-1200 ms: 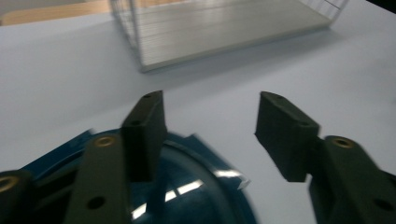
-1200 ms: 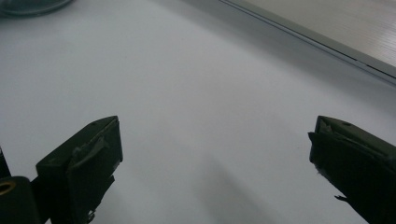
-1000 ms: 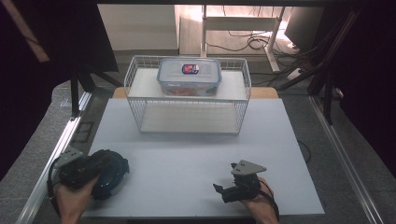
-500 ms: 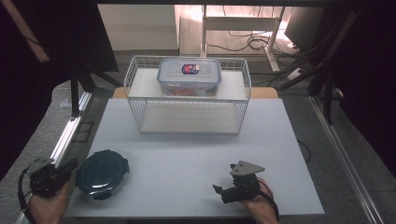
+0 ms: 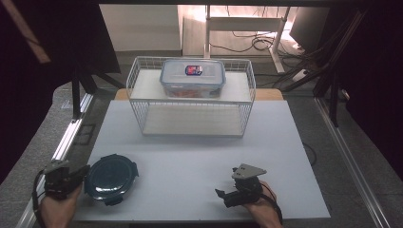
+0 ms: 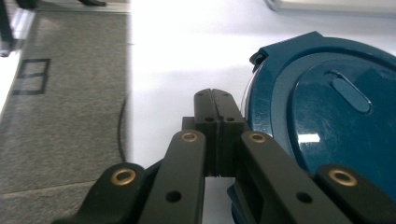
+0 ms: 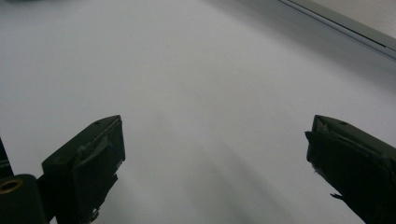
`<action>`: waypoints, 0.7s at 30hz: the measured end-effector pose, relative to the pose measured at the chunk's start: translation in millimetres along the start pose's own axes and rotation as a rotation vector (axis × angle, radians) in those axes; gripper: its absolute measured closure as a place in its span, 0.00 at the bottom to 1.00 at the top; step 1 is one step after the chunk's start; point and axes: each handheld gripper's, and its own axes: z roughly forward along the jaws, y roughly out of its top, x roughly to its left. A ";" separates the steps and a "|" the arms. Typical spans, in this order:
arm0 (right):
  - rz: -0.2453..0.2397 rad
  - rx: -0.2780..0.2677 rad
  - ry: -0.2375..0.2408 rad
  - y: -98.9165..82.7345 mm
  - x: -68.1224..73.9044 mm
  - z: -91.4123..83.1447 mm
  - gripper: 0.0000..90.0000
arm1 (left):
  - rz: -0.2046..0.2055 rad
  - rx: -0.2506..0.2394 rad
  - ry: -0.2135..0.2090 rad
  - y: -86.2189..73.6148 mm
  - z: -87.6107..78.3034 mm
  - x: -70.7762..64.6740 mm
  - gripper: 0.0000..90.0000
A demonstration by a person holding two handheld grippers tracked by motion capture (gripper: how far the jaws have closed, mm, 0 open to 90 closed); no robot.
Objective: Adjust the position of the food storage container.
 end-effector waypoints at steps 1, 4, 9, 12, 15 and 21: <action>-0.001 0.001 0.001 0.1 0.2 0.3 0.05 | 0.001 -0.003 -0.009 0.6 2.0 -4.3 1.00; 0.000 0.001 0.004 0.2 0.4 1.0 0.05 | 0.025 0.011 -0.046 4.3 9.9 -22.1 1.00; -0.003 0.007 0.004 0.2 0.2 2.0 0.05 | 0.075 0.034 -0.112 9.1 21.2 -48.2 1.00; -0.006 0.009 0.003 0.3 0.7 1.6 0.05 | 0.082 0.018 -0.100 10.3 17.0 -47.6 1.00; -0.006 0.003 -0.001 0.3 0.0 -0.5 0.05 | 0.051 0.011 -0.052 4.7 5.1 -38.3 1.00; -0.002 0.004 -0.004 0.4 -0.6 -0.5 0.05 | 0.039 0.095 -0.075 -17.0 -1.3 -45.5 1.00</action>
